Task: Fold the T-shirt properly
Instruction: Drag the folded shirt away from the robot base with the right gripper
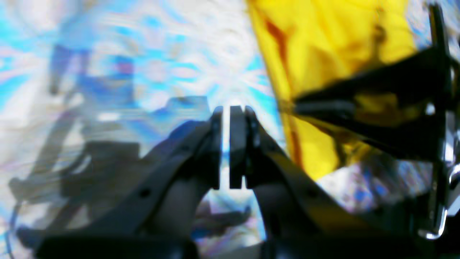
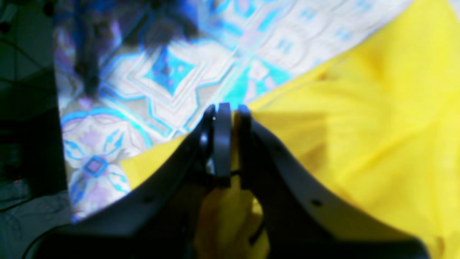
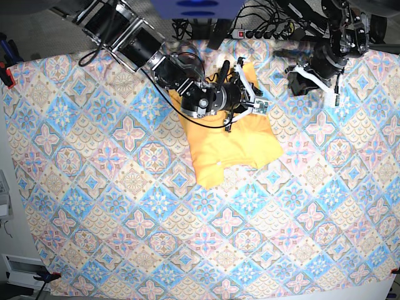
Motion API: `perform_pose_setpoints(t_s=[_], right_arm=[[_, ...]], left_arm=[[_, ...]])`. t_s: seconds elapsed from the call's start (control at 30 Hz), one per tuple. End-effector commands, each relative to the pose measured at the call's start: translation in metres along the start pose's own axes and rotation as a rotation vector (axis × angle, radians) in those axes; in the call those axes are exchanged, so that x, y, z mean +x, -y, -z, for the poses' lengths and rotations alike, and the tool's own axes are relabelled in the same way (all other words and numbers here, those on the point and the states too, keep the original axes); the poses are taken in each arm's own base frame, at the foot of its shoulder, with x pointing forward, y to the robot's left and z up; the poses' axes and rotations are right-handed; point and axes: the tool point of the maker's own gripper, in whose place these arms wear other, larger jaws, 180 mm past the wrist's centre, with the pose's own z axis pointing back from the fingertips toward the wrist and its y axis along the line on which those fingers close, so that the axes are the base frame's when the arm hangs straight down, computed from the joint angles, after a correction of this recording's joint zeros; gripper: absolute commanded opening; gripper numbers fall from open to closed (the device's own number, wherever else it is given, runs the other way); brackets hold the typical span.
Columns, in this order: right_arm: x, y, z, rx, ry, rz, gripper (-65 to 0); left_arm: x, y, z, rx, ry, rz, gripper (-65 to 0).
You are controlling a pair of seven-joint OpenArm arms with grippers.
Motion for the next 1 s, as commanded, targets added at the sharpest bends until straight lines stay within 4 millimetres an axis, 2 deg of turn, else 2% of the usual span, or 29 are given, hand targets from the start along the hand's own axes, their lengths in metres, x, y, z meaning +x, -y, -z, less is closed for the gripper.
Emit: perform_pose_setpoints(t_s=[0.0, 0.13, 0.2, 0.27, 0.43, 0.57, 0.83, 0.97], right_arm=[[0.016, 0.007, 0.0, -0.005, 0.043, 0.003, -61.5], [-0.002, 0.019, 0.004, -0.009, 0.036, 0.039, -61.5], [-0.024, 0.032, -0.001, -0.03, 0.007, 0.063, -61.5], [-0.036, 0.046, -0.008, -0.063, 0.006, 0.106, -61.5], [-0.059, 0.094, -0.04, -0.189, 0.034, 0.217, -61.5], [-0.062, 0.13, -0.063, -0.271, 0.051, 0.243, -61.5], [-0.072, 0.155, -0.078, -0.319, 0.037, 0.273, -61.4], [-0.084, 0.17, -0.086, -0.339, 0.016, 0.292, -61.4]], left_arm=[[0.009, 0.002, -0.004, -0.013, 0.031, 0.013, -62.9], [0.009, 0.002, -0.004, -0.012, 0.031, 0.013, -62.9], [0.009, 0.002, -0.004, -0.012, 0.031, 0.013, -62.9], [0.009, 0.002, -0.004, -0.012, 0.031, 0.013, -62.9], [0.01, 0.004, -0.003, -0.017, 0.032, 0.017, -62.9], [0.01, 0.004, -0.003, -0.017, 0.032, 0.017, -62.9], [0.01, 0.004, -0.002, -0.016, 0.031, 0.017, -62.9], [0.011, 0.002, -0.003, -0.012, 0.034, 0.016, -62.9]])
